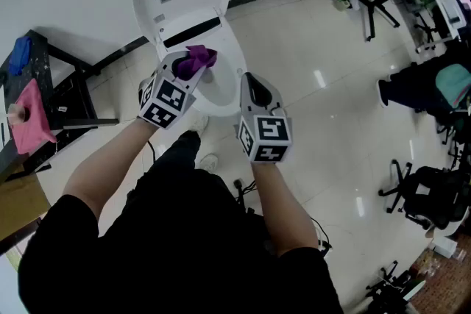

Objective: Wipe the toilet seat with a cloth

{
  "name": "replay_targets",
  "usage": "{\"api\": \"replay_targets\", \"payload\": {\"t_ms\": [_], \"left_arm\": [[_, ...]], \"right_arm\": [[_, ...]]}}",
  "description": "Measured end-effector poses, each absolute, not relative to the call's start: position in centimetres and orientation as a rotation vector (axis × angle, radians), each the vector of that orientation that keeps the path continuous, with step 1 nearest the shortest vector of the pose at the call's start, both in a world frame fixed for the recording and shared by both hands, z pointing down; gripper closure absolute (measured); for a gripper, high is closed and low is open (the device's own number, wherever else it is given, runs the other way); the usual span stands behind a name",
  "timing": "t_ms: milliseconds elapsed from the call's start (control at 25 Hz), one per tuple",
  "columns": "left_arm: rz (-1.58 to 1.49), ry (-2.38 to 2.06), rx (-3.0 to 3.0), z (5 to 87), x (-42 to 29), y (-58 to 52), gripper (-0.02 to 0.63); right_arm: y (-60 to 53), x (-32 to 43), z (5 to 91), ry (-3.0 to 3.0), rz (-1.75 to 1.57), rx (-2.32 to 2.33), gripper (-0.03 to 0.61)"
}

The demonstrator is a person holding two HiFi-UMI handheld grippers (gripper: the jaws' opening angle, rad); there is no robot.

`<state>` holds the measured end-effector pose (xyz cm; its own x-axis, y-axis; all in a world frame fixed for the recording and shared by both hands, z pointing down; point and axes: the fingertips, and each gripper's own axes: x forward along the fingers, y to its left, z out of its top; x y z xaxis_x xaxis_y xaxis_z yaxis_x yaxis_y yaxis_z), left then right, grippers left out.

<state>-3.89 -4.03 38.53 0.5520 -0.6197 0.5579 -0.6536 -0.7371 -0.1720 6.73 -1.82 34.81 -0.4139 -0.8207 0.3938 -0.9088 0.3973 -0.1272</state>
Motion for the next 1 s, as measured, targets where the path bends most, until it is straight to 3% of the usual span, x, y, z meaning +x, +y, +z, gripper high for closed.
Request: {"api": "replay_targets", "payload": {"t_ms": [560, 1000], "left_arm": [[1.128, -0.882, 2.522, 59.8, -1.8, -22.4, 0.529], [1.249, -0.787, 2.381, 79.2, 0.7, -28.5, 0.529]], "right_arm": [[-17.4, 7.8, 49.1, -2.222, 0.633, 1.539, 0.561], [-21.7, 9.6, 60.7, -2.141, 0.741, 1.567, 0.561]]}}
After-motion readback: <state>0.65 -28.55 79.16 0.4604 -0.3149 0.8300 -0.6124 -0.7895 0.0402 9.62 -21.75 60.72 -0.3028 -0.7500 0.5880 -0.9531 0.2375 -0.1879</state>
